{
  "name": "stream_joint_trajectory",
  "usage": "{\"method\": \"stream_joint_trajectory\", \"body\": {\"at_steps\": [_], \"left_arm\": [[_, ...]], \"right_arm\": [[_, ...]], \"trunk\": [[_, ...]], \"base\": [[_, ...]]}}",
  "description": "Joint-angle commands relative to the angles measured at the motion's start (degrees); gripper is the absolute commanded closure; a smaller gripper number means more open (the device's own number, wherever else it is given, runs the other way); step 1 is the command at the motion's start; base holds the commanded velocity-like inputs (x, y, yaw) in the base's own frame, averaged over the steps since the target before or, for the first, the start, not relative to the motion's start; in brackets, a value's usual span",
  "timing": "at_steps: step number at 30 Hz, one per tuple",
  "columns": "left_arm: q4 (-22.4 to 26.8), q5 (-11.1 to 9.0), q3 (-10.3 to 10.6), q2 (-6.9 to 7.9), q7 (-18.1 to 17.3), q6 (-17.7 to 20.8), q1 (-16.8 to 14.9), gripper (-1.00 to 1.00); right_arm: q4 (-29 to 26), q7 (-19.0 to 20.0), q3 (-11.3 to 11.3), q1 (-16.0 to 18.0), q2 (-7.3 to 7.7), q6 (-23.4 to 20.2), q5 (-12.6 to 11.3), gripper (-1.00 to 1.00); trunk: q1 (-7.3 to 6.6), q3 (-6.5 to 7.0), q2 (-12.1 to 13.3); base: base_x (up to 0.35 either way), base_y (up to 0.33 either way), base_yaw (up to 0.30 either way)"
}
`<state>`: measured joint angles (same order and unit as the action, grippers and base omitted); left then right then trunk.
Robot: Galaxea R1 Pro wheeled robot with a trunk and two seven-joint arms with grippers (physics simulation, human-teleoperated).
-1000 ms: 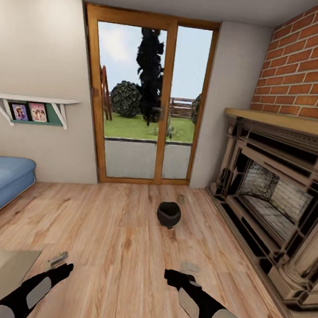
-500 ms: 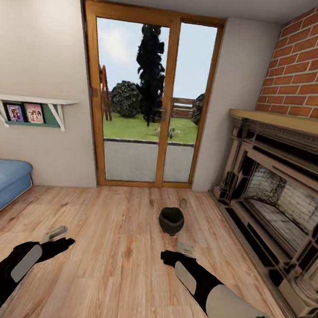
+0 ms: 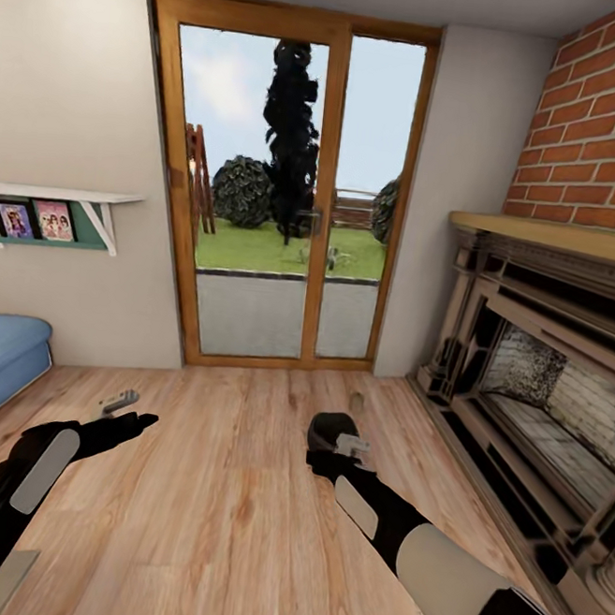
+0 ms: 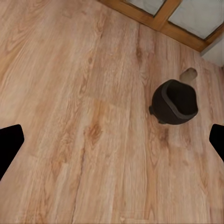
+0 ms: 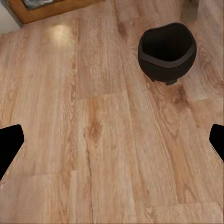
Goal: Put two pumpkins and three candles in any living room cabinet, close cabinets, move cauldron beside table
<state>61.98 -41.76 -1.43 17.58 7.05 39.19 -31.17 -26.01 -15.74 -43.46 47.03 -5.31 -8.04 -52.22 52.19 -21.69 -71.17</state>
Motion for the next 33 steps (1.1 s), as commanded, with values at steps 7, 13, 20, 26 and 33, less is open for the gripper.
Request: {"method": "stream_joint_trajectory", "body": {"at_steps": [7, 13, 20, 26, 33], "left_arm": [[0.08, -0.65, 0.02, 0.03, 0.51, 0.24, 0.0, -1.0], [-0.28, -0.42, -0.04, 0.09, 0.35, 0.27, -0.01, -1.0], [-0.28, -0.42, -0.07, 0.16, 0.33, 0.27, 0.01, -1.0], [-0.28, -0.42, -0.07, 0.22, 0.34, 0.27, -0.02, -1.0], [-0.04, -0.42, -0.07, 0.18, 0.41, 0.27, -0.01, -1.0]], "right_arm": [[-5.81, -0.39, -0.42, 0.08, 0.18, 7.55, 0.39, -1.0], [-5.87, -0.05, -0.48, 0.08, -0.02, 8.08, 0.36, -1.0], [-5.89, 0.05, -0.56, 0.08, 0.04, 8.56, 0.44, -1.0], [-5.82, 0.06, -0.47, 0.08, 0.08, 8.15, 0.2, -1.0], [-5.96, 0.16, -0.56, 0.08, 0.05, 8.65, 0.43, -1.0]], "trunk": [[0.04, -0.07, -0.04], [0.04, -0.07, -0.04], [0.04, -0.07, -0.04], [0.04, -0.07, -0.04], [0.04, -0.07, -0.04]], "base": [[0.333, 0.0, 0.0], [0.334, 0.013, 0.0], [0.325, 0.114, 0.0], [0.321, 0.127, 0.0], [0.321, 0.126, 0.0]]}}
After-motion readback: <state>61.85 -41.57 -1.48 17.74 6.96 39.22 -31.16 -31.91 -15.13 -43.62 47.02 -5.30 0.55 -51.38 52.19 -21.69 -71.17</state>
